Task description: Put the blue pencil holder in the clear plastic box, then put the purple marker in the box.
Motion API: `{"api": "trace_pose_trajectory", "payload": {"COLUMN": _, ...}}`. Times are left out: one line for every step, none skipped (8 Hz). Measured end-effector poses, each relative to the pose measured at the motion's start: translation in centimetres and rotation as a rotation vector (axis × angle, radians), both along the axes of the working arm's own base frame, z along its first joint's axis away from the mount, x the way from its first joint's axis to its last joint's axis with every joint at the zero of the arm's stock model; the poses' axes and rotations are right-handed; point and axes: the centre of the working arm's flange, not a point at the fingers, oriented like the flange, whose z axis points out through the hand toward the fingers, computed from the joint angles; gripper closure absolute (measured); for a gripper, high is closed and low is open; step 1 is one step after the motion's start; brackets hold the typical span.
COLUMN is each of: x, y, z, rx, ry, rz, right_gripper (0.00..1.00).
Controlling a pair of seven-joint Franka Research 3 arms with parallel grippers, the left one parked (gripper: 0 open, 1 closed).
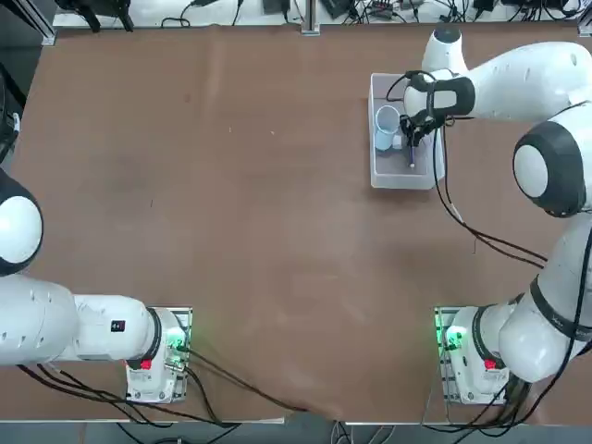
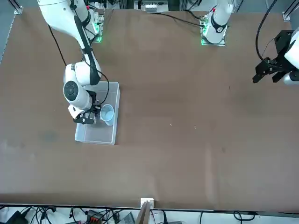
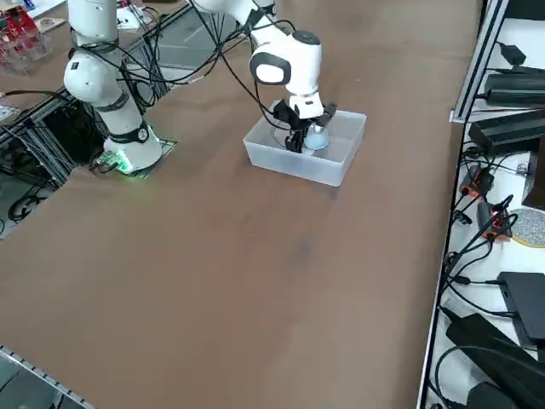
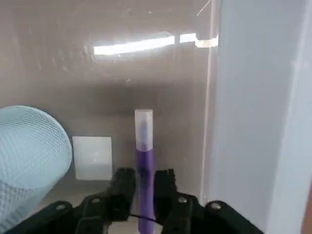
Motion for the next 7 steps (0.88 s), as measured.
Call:
{"api": "trace_pose_trajectory", "payload": {"x": 0.5, "y": 0.2, "z": 0.6, "rx": 0.003, "ry": -0.009, "rz": 0.001, "right_gripper": 0.52}}
{"api": "trace_pose_trajectory", "payload": {"x": 1.1, "y": 0.4, "z": 1.9, "rx": 0.007, "ry": -0.007, "rz": 0.001, "right_gripper": 0.35}}
{"api": "trace_pose_trajectory", "payload": {"x": 1.8, "y": 0.6, "z": 4.2, "rx": 0.012, "ry": 0.008, "rz": -0.003, "right_gripper": 0.17}}
{"api": "trace_pose_trajectory", "payload": {"x": 2.6, "y": 0.4, "z": 7.4, "rx": 0.016, "ry": 0.028, "rz": -0.012, "right_gripper": 0.02}}
{"api": "trace_pose_trajectory", "payload": {"x": 3.4, "y": -0.4, "z": 11.3, "rx": 0.018, "ry": 0.052, "rz": -0.030, "right_gripper": 0.01}}
{"api": "trace_pose_trajectory", "payload": {"x": 4.1, "y": -1.8, "z": 15.2, "rx": 0.016, "ry": 0.078, "rz": -0.054, "right_gripper": 0.01}}
{"api": "trace_pose_trajectory", "payload": {"x": 4.6, "y": -3.1, "z": 18.3, "rx": 0.014, "ry": 0.091, "rz": -0.076, "right_gripper": 0.01}}
